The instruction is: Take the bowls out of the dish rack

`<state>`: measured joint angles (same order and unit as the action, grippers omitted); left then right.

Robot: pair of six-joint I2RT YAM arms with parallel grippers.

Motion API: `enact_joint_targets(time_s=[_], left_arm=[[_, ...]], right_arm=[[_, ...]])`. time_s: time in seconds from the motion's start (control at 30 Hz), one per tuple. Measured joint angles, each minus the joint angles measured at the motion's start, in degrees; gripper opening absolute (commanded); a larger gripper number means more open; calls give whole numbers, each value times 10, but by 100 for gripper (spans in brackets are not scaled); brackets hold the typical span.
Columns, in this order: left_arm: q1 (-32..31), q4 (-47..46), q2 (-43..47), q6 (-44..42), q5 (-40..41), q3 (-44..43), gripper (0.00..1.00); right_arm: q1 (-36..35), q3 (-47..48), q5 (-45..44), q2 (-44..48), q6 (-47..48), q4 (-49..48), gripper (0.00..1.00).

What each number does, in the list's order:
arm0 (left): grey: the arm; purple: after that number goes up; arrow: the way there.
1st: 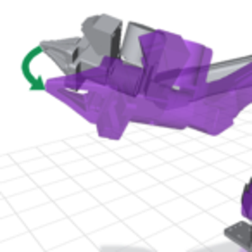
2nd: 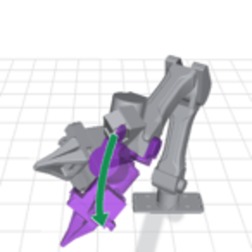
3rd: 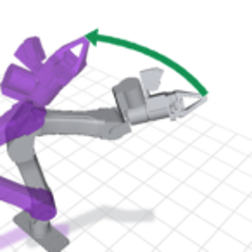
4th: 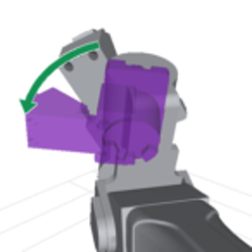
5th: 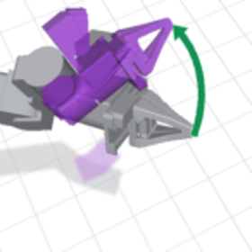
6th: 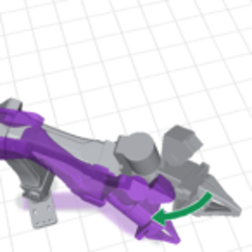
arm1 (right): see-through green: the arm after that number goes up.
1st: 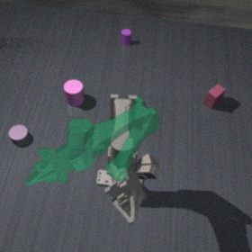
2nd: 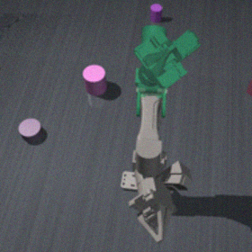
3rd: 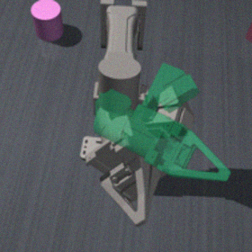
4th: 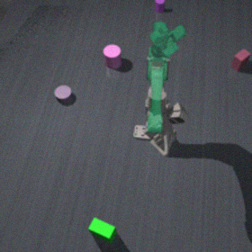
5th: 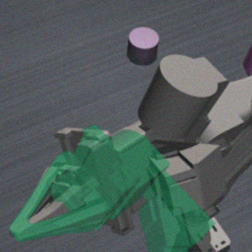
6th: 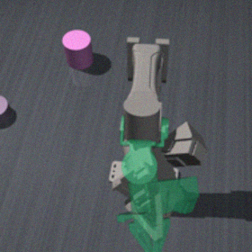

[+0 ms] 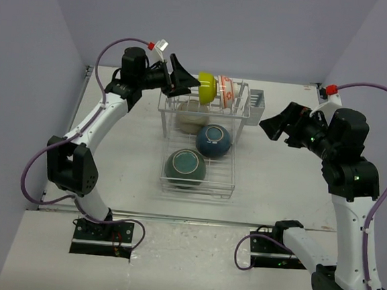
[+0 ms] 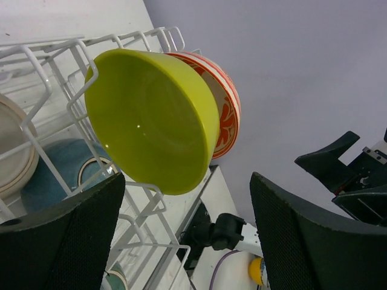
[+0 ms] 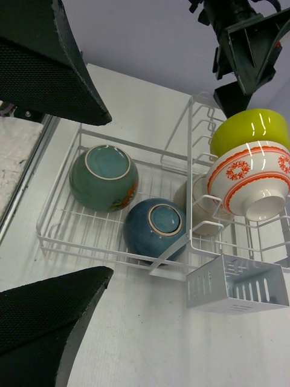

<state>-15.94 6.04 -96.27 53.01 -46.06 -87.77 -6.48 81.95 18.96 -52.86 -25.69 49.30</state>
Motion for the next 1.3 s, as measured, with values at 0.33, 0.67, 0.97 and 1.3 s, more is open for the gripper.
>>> enact_joint_targets(time_s=[0.33,0.67,0.97,1.3], left_arm=[[-12,-31,-50,10,-19,-25,66],[-16,-91,-84,40,-39,-41,47],[-18,-139,-96,66,-55,-43,42],[-18,-165,-106,91,-73,-50,22]], right_arm=[[0,-7,0,2,0,0,99],[0,-10,-1,5,0,0,99],[0,-16,-1,7,0,1,99],[0,-17,-3,8,0,1,99]])
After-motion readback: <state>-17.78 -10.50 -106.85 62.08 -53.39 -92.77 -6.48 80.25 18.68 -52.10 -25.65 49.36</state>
